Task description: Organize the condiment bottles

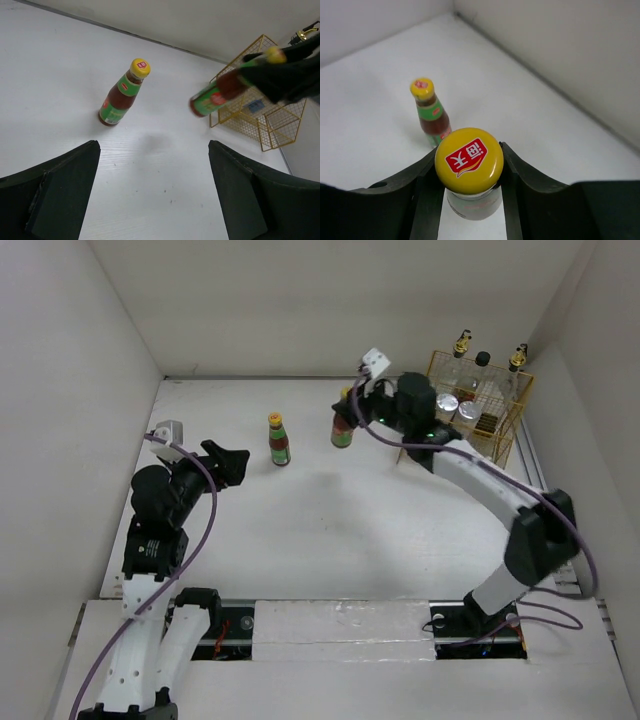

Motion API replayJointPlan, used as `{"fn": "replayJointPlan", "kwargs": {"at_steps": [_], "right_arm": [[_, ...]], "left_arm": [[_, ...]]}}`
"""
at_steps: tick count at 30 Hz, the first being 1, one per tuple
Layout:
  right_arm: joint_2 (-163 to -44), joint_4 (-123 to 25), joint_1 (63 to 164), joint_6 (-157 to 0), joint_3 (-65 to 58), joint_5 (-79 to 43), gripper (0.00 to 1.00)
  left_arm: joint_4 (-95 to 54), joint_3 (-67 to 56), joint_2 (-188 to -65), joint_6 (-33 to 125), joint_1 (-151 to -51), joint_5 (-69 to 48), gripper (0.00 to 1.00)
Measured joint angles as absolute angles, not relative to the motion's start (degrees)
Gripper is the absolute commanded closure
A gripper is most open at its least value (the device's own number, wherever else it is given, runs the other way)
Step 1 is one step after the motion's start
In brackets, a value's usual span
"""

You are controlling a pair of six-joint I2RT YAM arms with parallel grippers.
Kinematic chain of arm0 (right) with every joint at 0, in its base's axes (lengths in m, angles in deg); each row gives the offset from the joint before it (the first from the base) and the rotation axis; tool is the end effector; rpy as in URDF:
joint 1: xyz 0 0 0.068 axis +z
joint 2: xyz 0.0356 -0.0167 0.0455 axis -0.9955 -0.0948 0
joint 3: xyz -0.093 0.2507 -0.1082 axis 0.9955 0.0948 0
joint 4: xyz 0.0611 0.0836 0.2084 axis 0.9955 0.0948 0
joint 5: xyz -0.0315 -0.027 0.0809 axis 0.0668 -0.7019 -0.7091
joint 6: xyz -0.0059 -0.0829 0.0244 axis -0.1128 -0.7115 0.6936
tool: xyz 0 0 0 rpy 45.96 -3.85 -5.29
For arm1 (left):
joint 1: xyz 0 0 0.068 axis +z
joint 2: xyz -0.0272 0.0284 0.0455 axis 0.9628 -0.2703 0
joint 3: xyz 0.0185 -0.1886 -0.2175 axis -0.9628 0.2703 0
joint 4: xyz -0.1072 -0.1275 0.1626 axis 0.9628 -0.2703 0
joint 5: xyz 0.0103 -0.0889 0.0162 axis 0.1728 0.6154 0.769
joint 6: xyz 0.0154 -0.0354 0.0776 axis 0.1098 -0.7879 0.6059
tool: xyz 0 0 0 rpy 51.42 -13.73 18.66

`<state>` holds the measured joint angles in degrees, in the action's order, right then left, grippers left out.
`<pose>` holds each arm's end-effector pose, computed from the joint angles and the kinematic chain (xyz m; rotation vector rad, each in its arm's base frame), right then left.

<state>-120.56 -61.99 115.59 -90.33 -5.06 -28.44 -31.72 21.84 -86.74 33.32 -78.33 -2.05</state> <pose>0.3517 0.2392 0.3491 -0.7643 1.5772 0.6038 0.1409 -0.0318 0.3693 -0.0552 1.6040 -0.6145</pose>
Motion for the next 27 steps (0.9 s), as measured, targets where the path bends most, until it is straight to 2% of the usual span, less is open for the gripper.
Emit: {"fn": "replayJointPlan", "kwargs": {"at_steps": [7,11,17,27], "right_arm": [[-89.0,-58.3,105.1,-91.2,3.9,-22.3,0.95],[-78.8,-54.4,95.9,-92.4,6.9,-16.7,0.95],[-79.7,-46.2,85.3,-92.2,6.2,-12.8,0.96],[-90.6,-43.0,80.0,-89.0,4.6,-4.9,0.96]], "left_arm": [[-31.4,21.8,-85.2,33.3,-78.3,-1.6,0.10],[-30.8,21.8,-85.0,33.3,-78.3,-0.3,0.05],[-30.1,21.8,-85.7,33.3,-78.3,1.6,0.00],[-29.9,21.8,-85.7,33.3,-78.3,2.8,0.00]]}}
